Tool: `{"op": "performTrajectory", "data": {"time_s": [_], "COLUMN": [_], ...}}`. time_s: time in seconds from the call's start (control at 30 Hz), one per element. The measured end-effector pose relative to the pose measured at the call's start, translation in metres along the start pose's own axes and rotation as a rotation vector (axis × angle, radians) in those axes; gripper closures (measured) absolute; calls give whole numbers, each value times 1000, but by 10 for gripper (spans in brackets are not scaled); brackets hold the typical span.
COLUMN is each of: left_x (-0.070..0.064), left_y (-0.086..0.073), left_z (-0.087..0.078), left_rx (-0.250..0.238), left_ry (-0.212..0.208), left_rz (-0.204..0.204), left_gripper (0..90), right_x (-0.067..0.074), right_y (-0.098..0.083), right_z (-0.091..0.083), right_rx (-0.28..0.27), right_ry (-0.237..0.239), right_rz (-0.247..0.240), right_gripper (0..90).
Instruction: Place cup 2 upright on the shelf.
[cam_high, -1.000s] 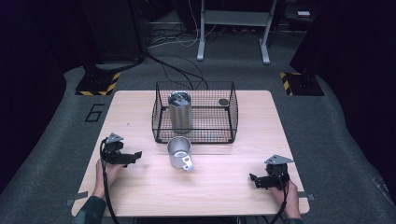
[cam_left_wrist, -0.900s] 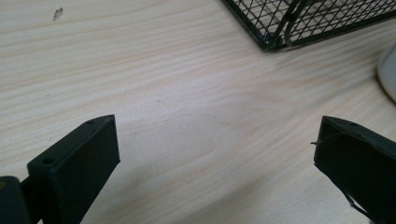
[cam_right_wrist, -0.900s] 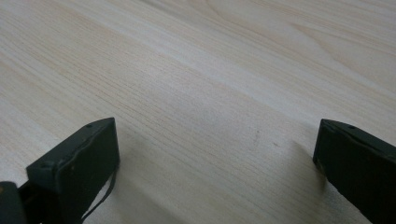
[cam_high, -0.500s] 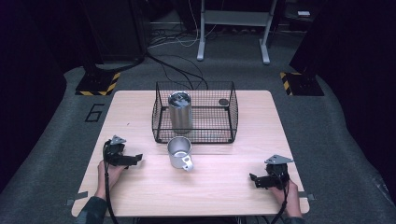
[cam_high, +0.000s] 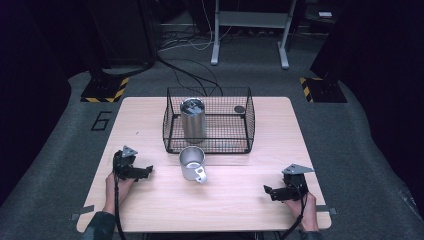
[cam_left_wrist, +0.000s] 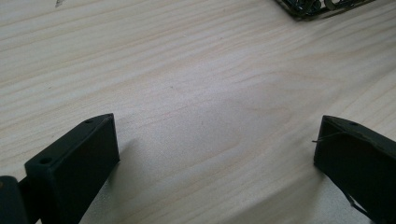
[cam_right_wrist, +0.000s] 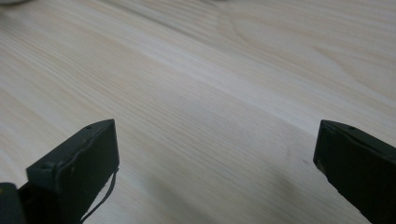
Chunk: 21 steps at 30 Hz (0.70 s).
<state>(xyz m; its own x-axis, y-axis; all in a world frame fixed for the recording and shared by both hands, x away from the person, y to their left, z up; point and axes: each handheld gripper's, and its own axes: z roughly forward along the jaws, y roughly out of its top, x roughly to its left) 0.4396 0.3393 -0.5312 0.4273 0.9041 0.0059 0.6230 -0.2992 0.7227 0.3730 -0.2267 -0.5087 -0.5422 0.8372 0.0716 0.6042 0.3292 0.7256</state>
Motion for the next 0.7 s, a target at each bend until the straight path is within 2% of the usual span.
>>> {"op": "performTrajectory", "data": {"time_s": [0.07, 0.1, 0.17, 0.2, 0.27, 0.57, 0.63, 0.7], "left_x": [0, 0, 0, 0, 0, 0, 0, 0], "left_y": [0, 0, 0, 0, 0, 0, 0, 0], "left_z": [0, 0, 0, 0, 0, 0, -2, -1], "left_rx": [2, 2, 2, 1, 1, 2, 19, 8], "left_ry": [2, 3, 5, 5, 6, 4, -5, -2], "left_rz": [1, 7, 10, 8, 10, 8, 18, 11], "left_gripper": [0, 0, 1, 1, 1, 4, 4, 4], "right_x": [8, 10, 14, 25, 31, 70, 77, 82], "right_y": [6, 9, 13, 21, 27, 53, 59, 66], "right_z": [-2, -2, -3, -3, -2, 12, 13, 15], "right_rx": [-17, -28, -34, -52, -58, -28, -36, -40], "right_ry": [19, 35, 43, 65, 82, 163, 168, 190], "right_rz": [18, -7, -5, -9, -18, -66, -77, -80], "right_gripper": [0, 0, 0, 0, 0, 9, 11, 11]}}
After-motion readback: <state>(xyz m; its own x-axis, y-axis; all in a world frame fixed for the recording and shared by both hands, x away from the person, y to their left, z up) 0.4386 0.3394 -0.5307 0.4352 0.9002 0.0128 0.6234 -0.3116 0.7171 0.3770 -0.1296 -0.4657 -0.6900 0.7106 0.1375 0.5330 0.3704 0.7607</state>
